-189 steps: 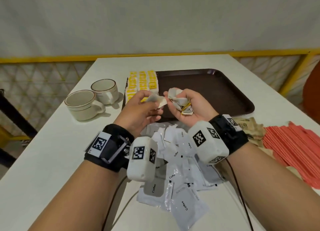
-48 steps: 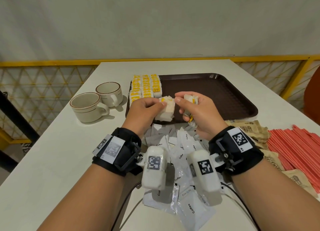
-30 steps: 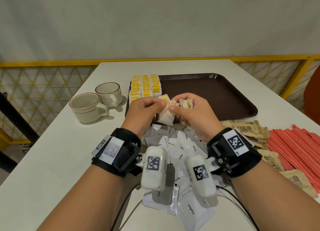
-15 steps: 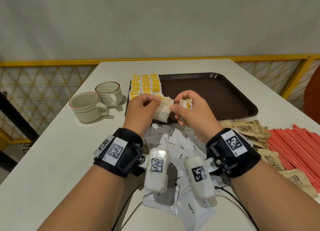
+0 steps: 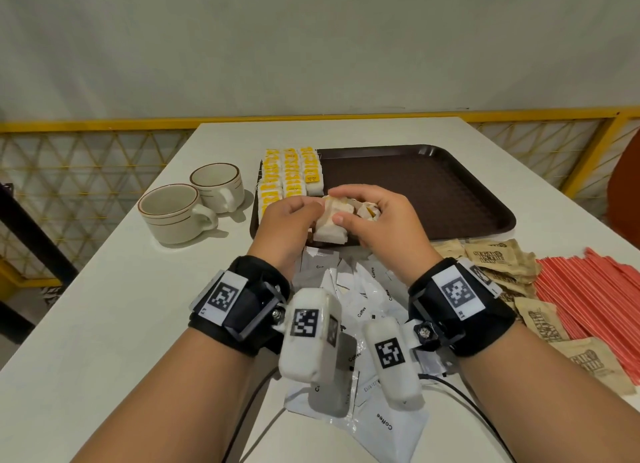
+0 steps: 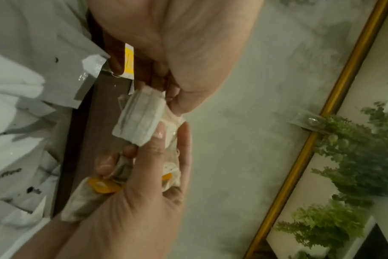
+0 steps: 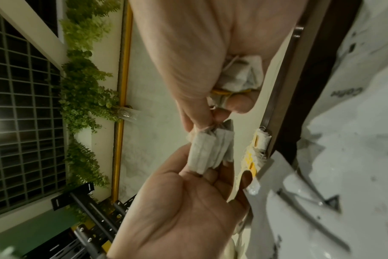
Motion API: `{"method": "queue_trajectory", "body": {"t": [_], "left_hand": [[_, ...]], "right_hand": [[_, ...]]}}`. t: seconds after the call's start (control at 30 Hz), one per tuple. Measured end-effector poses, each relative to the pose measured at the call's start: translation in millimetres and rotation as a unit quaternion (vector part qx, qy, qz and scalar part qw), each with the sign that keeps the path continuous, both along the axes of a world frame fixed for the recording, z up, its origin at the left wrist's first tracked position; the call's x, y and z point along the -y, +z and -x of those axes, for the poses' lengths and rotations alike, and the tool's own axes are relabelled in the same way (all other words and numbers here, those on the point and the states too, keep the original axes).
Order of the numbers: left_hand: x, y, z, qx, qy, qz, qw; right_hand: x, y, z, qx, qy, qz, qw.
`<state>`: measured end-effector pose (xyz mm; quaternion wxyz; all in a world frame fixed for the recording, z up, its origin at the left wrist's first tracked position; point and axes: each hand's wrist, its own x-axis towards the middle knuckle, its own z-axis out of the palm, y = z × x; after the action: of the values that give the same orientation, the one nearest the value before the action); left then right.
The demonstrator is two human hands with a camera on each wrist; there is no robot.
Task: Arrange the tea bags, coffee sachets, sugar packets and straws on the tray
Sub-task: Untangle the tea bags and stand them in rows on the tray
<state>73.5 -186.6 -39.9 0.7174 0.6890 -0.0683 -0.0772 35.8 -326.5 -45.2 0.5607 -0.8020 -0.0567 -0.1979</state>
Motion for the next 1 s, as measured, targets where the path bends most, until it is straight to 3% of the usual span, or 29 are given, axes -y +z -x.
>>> {"method": "queue_trajectory", "body": {"t": [0.3,0.57,1.0], "left_hand": [[-1,4,0,0.070,0.051,-0.041,0.995],[0,2,1,0.057,0.037,-0.052,0.996],[2,0,0,0.058,0.041,-0.064,0.995]], "right_hand": [[2,-2,-1,-0.038,-0.019,-0.106,0.993],[0,-3,-5,0.009,0.003,0.010,1.000],[-8,-2,-3,0.018,-0.015,-0.021,0.999]]}}
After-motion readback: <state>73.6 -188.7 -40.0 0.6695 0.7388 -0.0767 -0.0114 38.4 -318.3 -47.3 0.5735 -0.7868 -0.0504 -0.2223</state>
